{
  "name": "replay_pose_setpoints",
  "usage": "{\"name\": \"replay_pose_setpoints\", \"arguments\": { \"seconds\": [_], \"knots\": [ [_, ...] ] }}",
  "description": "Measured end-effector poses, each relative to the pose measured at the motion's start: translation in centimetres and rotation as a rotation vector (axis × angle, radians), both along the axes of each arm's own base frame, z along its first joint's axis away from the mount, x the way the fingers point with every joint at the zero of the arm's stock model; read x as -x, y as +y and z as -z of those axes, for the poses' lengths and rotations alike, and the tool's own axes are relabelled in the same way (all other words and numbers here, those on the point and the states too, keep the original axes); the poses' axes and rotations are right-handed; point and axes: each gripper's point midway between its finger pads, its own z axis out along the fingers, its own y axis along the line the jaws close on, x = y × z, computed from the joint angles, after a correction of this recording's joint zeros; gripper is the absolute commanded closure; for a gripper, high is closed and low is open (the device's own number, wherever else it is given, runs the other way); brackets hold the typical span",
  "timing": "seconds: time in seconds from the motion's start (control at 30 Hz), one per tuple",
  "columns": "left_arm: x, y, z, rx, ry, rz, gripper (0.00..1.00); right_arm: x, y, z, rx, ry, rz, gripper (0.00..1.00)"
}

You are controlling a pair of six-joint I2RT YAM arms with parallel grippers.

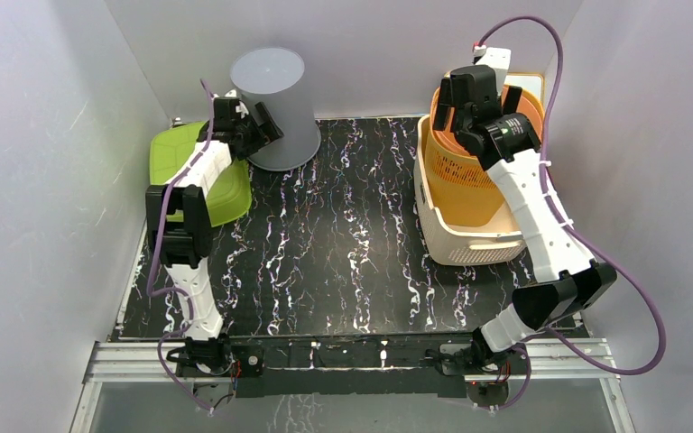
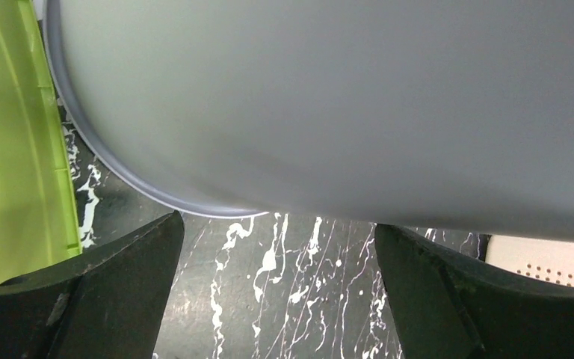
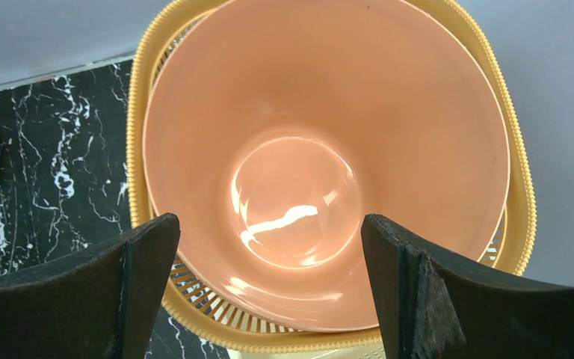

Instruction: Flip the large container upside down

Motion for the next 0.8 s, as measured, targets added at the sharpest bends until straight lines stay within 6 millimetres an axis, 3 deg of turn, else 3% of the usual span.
{"name": "replay_pose_setpoints", "arguments": {
  "seconds": [0.1,0.2,0.33,0.47,0.6,0.7,0.8],
  "knots": [
    [1.0,0.2,-0.2,-0.007,0.011,0.025,0.02,-0.1,-0.6,0.7,-0.010,0.026,0.003,0.13],
    [3.3,0.2,-0.9,0.000,0.020,0.050,0.02,-0.3,-0.6,1.4,-0.038,0.045,-0.005,0.16],
    [6.2,-0.3,-3.4,0.024,-0.001,0.088,0.02,-0.9,0.3,2.4,-0.091,0.069,-0.048,0.19],
    [8.0,-0.6,-6.3,0.027,-0.039,0.123,0.02,-0.9,1.9,2.5,-0.150,0.074,-0.121,0.20],
    [9.6,-0.3,-8.0,-0.003,-0.058,0.136,0.02,-0.3,2.8,2.3,-0.184,0.080,-0.171,0.18],
    [10.2,-0.2,-8.1,-0.015,-0.056,0.140,0.02,0.2,2.9,2.7,-0.188,0.097,-0.181,0.18],
    [10.9,-0.1,-6.9,-0.016,-0.023,0.142,0.02,0.7,2.8,3.8,-0.181,0.130,-0.177,0.18]
  ]
}}
